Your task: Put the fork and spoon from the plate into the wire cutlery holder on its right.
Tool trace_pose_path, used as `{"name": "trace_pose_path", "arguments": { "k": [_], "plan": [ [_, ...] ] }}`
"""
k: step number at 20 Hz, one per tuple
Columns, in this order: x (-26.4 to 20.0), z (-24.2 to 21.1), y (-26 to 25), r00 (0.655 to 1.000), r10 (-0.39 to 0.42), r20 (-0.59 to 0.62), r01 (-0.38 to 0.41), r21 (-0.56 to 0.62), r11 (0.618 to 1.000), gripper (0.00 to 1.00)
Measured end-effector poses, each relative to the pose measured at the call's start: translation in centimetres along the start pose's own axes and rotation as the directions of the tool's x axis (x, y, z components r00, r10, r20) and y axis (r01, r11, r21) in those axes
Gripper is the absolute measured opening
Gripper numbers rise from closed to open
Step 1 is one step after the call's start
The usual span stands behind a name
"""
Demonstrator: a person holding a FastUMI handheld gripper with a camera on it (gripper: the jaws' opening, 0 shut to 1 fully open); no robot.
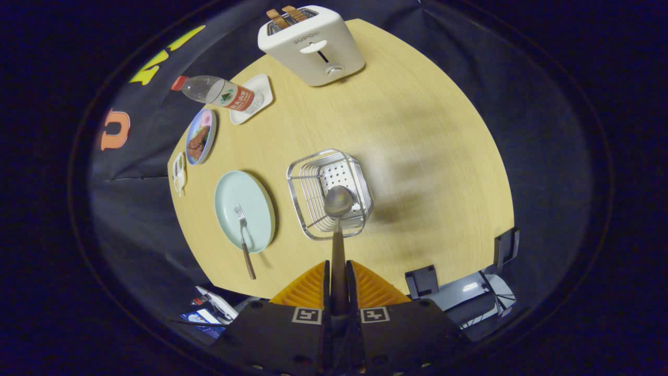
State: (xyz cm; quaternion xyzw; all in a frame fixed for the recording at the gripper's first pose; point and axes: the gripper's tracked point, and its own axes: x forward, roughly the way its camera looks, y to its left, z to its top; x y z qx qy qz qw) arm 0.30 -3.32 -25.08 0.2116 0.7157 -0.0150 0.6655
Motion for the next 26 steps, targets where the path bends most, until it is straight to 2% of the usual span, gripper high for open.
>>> {"name": "trace_pose_path", "arguments": {
  "k": [1,2,4,5,8,9,11,15,17,20,23,26],
  "plan": [
    [-0.3,0.3,0.0,1.0,0.009,0.015,-0.01,0.003,1.0,0.12],
    [-0.2,0.3,-0.1,1.0,0.011,0.027,-0.011,-0.006,1.0,0.22],
    [-0.8,1.0,0.1,0.996,0.02,0.083,-0.016,-0.041,0.999,0.3],
    [-1.3,1.5,0.4,0.992,0.024,0.126,-0.014,-0.078,0.997,0.44],
    [-3.1,3.5,0.8,0.96,-0.001,0.28,0.055,-0.186,0.981,0.89],
    [-3.5,3.9,1.2,0.945,-0.005,0.326,0.078,-0.212,0.974,0.93],
    [-4.9,4.4,2.3,0.915,0.001,0.404,0.114,-0.26,0.959,0.97],
    [-6.3,3.0,6.1,0.862,0.043,0.505,0.153,-0.34,0.928,0.97],
    [-5.8,1.4,8.4,0.846,0.063,0.529,0.168,-0.377,0.911,0.97],
    [-3.2,-2.2,12.1,0.864,0.081,0.497,0.169,-0.439,0.882,0.97],
    [0.5,-5.5,15.8,0.896,0.094,0.433,0.134,-0.466,0.874,0.97],
    [4.0,-8.0,18.5,0.918,0.081,0.388,0.13,-0.486,0.864,0.97]
  ]
}}
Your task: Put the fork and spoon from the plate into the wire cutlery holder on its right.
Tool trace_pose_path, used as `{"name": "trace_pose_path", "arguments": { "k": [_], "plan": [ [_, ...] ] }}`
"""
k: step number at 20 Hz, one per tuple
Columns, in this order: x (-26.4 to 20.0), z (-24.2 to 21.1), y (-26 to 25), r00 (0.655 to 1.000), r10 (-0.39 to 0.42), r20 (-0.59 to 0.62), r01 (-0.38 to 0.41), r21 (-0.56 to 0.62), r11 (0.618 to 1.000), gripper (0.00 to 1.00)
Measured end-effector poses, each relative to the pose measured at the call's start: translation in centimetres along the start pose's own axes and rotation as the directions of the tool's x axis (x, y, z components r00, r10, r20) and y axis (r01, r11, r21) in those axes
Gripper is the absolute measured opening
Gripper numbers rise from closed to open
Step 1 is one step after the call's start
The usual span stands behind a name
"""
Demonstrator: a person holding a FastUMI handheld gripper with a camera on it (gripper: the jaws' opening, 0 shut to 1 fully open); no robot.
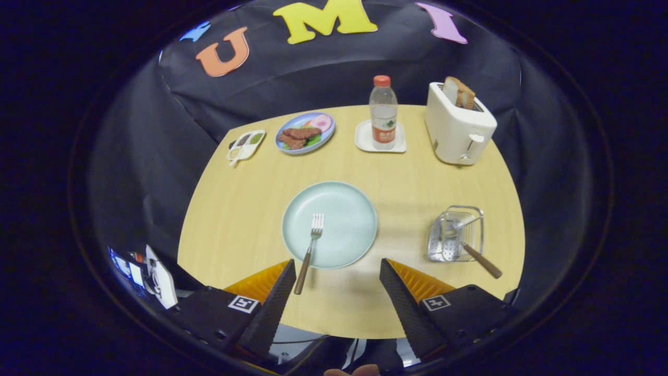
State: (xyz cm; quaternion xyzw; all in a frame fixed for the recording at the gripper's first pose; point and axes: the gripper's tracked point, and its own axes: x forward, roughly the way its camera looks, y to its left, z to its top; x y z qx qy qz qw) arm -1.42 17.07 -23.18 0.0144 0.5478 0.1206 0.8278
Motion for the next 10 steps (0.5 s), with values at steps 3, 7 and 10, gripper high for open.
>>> {"name": "trace_pose_path", "arguments": {
  "k": [3,7,10],
  "plan": [
    [2.3,-1.8,2.7,0.999,-0.006,-0.053,0.006,-0.002,1.0,0.97],
    [5.8,-3.6,4.5,0.992,-0.044,-0.117,0.044,-0.002,0.999,0.97],
    [8.0,-5.3,5.7,0.98,-0.06,-0.19,0.061,0.003,0.998,0.97]
  ]
}}
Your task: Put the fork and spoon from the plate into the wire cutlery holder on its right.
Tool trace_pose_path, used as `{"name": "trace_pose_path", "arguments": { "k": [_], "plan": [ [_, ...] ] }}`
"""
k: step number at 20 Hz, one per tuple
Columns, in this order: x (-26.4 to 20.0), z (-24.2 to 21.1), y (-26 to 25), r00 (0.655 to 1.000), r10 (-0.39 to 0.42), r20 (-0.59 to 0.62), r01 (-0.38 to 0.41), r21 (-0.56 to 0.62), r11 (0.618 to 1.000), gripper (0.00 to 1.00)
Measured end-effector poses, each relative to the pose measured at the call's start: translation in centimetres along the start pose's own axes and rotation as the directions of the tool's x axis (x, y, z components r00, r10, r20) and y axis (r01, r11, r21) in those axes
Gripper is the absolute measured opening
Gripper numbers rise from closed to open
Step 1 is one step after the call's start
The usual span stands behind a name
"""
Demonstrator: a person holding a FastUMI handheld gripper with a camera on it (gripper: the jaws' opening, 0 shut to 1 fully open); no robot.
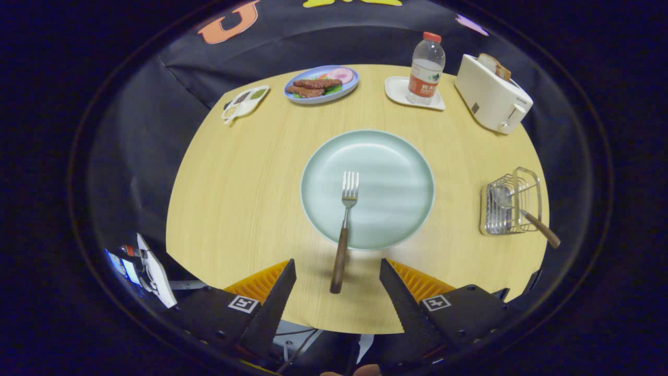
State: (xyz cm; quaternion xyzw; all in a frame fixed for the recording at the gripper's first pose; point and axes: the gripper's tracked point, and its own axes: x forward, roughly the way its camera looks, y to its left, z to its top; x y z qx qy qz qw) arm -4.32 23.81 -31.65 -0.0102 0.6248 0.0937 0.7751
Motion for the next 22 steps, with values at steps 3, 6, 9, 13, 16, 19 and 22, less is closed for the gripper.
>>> {"name": "trace_pose_path", "arguments": {
  "k": [3,6,9,13,16,19,22],
  "plan": [
    [2.2,-0.1,0.1,0.999,-0.037,-0.031,0.037,-0.008,0.999,0.97],
    [4.1,-0.7,0.2,0.996,-0.042,-0.078,0.045,0.036,0.998,0.87],
    [5.0,-0.7,-0.2,0.995,-0.057,-0.085,0.061,0.044,0.997,0.68],
    [5.4,-0.5,-1.0,0.993,-0.072,-0.096,0.076,0.04,0.996,0.29],
    [5.2,-0.4,-1.5,0.993,-0.055,-0.107,0.059,0.031,0.998,0.12],
    [4.9,-0.6,-1.8,0.993,-0.024,-0.117,0.024,-0.006,1.0,0.01],
    [3.5,-0.4,-1.4,0.994,0.014,-0.11,-0.013,0.003,1.0,0.01]
  ]
}}
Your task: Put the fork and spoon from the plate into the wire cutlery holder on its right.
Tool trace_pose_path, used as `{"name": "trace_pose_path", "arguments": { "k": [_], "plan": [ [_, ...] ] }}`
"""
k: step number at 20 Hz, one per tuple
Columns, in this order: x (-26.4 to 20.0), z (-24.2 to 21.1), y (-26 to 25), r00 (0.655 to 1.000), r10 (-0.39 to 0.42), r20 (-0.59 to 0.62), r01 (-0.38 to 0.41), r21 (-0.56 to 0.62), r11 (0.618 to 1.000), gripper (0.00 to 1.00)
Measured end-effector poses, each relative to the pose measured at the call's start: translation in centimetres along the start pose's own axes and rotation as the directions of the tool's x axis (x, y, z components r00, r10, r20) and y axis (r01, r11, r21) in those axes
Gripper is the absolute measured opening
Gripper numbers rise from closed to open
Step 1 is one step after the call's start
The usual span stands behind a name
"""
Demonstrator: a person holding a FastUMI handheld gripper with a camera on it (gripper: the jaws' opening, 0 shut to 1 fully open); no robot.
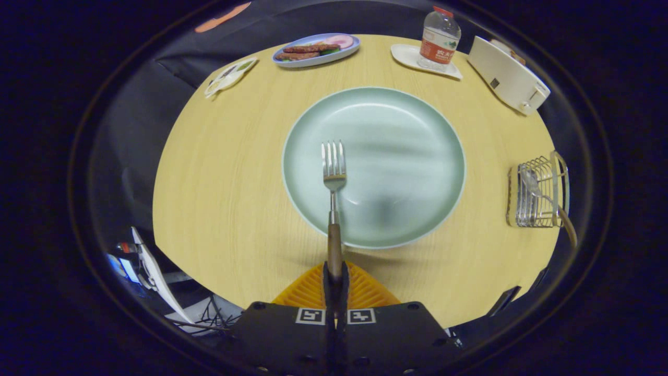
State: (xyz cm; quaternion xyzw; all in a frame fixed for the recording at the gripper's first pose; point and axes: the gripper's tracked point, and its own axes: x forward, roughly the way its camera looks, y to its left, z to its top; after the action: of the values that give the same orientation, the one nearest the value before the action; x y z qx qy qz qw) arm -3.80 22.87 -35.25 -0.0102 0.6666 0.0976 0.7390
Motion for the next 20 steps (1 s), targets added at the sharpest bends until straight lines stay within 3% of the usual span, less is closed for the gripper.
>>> {"name": "trace_pose_path", "arguments": {
  "k": [8,14,20],
  "plan": [
    [-8.6,1.6,-2.2,0.994,0.098,0.057,-0.101,0.043,0.994,0.01],
    [-15.7,3.5,-11.7,0.991,0.06,0.123,-0.075,0.113,0.991,0.01],
    [-18.5,2.3,-19.9,0.994,0.007,0.107,-0.024,0.157,0.987,0.0]
  ]
}}
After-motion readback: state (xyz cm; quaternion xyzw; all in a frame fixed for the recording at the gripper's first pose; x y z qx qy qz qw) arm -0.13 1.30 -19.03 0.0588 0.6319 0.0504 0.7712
